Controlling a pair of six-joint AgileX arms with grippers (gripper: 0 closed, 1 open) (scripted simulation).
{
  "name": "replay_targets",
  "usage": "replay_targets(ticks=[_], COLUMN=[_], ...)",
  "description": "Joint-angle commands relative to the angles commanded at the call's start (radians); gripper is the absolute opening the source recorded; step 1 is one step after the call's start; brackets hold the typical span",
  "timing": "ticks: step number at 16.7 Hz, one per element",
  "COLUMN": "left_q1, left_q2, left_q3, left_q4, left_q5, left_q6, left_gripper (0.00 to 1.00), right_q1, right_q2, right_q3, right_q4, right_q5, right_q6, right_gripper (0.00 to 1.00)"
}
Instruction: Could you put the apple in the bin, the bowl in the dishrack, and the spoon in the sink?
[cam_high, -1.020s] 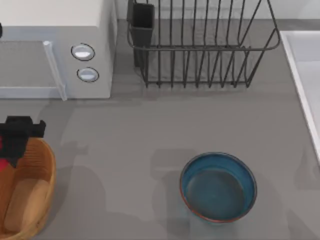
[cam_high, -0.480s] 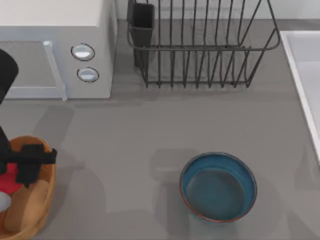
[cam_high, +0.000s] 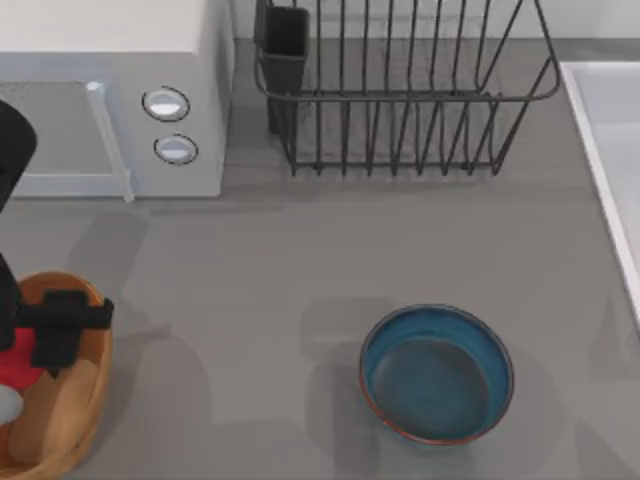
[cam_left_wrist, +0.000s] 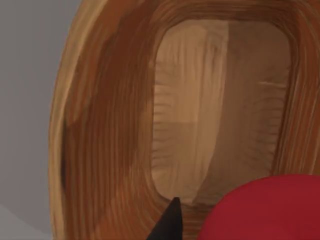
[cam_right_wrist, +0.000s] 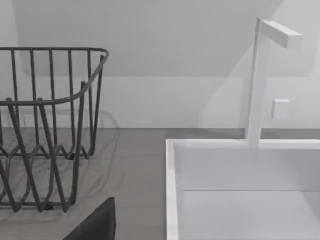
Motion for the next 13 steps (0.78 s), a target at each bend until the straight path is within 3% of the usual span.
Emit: replay_targets(ticks=[9, 13], left_q1=[0.000, 0.000], left_q2=[0.000, 0.000], left_q3=[0.000, 0.000], left_q4=[0.000, 0.000], left_q5=[0.000, 0.000], left_q6=[0.000, 0.000], left_gripper=[0.98, 1.00], right_q1=[0.000, 0.000], right_q2=[0.000, 0.000], right_q3=[0.000, 0.000], right_q4=[0.000, 0.000], right_q5=[0.000, 0.000], right_q6=[0.000, 0.000], right_gripper=[1.00, 1.00])
